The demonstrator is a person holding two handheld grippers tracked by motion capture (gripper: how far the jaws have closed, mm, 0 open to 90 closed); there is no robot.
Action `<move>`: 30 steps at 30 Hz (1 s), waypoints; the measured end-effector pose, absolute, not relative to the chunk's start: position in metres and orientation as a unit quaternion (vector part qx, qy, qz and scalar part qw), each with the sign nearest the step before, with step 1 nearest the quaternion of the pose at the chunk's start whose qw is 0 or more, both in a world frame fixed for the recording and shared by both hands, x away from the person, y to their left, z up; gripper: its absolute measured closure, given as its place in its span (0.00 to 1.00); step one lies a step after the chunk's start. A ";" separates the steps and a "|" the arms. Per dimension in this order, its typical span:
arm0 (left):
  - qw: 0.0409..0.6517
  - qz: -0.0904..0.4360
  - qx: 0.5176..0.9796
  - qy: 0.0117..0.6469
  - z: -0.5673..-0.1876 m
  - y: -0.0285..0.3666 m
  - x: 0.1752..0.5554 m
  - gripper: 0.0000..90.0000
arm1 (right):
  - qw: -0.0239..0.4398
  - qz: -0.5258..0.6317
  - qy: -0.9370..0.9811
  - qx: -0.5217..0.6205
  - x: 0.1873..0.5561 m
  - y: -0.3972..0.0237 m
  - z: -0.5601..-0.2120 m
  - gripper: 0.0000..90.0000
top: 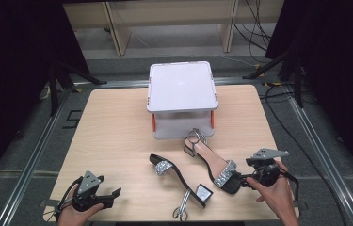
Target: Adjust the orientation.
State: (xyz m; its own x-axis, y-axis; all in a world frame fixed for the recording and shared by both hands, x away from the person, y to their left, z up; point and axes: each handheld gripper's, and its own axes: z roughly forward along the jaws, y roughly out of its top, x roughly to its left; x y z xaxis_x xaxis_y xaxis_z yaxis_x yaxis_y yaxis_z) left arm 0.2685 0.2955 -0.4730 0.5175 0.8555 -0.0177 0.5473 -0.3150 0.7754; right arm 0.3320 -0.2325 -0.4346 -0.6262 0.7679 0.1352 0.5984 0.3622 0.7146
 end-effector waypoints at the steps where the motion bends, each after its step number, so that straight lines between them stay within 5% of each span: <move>1: 0.367 0.209 0.790 0.444 -0.473 0.296 0.269 0.21 | 0.124 0.369 0.821 0.419 0.331 -0.230 -0.433 0.23; 17: 0.366 0.207 0.791 0.445 -0.473 0.295 0.269 0.21 | 0.102 0.347 0.834 0.417 0.329 -0.188 -0.435 0.18; 23: 0.365 0.205 0.792 0.444 -0.474 0.295 0.269 0.21 | 0.170 0.289 0.849 0.408 0.334 -0.173 -0.439 0.18; 30: 0.363 0.208 0.793 0.442 -0.473 0.296 0.269 0.21 | 0.173 0.248 0.859 0.414 0.335 -0.173 -0.445 0.19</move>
State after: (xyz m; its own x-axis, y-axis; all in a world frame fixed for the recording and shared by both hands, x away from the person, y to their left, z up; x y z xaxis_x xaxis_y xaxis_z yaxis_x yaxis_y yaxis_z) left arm 0.2690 0.2958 -0.4732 0.5231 0.8522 0.0088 0.5502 -0.3455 0.7602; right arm 0.3354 -0.1734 -0.4453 -0.5978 0.7962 -0.0929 0.6243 0.5352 0.5691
